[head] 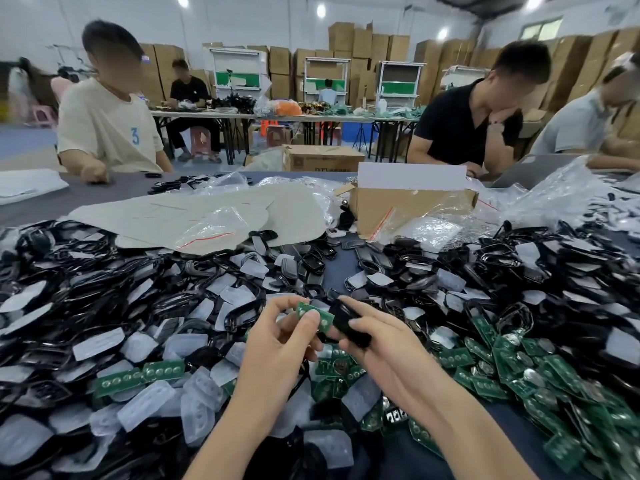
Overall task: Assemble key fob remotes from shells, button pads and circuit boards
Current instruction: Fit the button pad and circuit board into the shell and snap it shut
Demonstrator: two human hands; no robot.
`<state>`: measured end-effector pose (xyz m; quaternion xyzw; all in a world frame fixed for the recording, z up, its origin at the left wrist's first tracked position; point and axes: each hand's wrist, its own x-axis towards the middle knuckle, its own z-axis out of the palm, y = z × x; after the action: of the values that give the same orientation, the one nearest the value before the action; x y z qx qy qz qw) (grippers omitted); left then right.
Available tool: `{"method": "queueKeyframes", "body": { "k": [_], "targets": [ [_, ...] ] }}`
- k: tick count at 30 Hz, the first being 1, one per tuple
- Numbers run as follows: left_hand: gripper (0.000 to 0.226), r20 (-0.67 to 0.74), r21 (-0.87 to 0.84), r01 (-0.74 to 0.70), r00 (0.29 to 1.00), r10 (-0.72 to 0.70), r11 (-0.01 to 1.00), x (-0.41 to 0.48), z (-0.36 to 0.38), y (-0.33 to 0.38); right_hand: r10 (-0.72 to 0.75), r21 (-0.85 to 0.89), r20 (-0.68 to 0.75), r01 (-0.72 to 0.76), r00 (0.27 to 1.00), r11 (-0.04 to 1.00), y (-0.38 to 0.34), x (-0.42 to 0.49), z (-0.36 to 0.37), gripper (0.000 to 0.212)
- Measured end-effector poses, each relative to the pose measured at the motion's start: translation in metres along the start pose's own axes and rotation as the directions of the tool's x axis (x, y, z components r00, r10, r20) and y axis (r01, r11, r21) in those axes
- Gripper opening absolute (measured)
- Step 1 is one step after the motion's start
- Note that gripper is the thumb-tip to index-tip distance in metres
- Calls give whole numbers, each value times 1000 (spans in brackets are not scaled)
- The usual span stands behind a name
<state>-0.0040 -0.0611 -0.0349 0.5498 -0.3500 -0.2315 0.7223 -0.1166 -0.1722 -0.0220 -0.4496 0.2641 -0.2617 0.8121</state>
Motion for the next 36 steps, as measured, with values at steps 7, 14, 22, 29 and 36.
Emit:
{"method": "queueKeyframes", "body": {
  "k": [7,14,22,29,36],
  "targets": [
    [12,-67,1,-4,998,5,1000,4,-1,-5,-111,-298,113,140,987,944,7,2,-5,39],
    [9,-54,70,-50,997,54,996,1,3,-8,-244,-361,140,279,959,890,10,0,1,34],
    [16,-48,70,-76,996,79,995,-1,4,-4,-278,-350,182,326,943,878,17,0,5,35],
    [13,-46,48,-69,996,71,996,1,3,-5,-309,-348,188,358,932,866,19,0,4,36],
    [9,-56,112,-106,992,112,988,-3,8,-4,-326,-335,184,371,927,866,21,0,4,35]
  ]
}}
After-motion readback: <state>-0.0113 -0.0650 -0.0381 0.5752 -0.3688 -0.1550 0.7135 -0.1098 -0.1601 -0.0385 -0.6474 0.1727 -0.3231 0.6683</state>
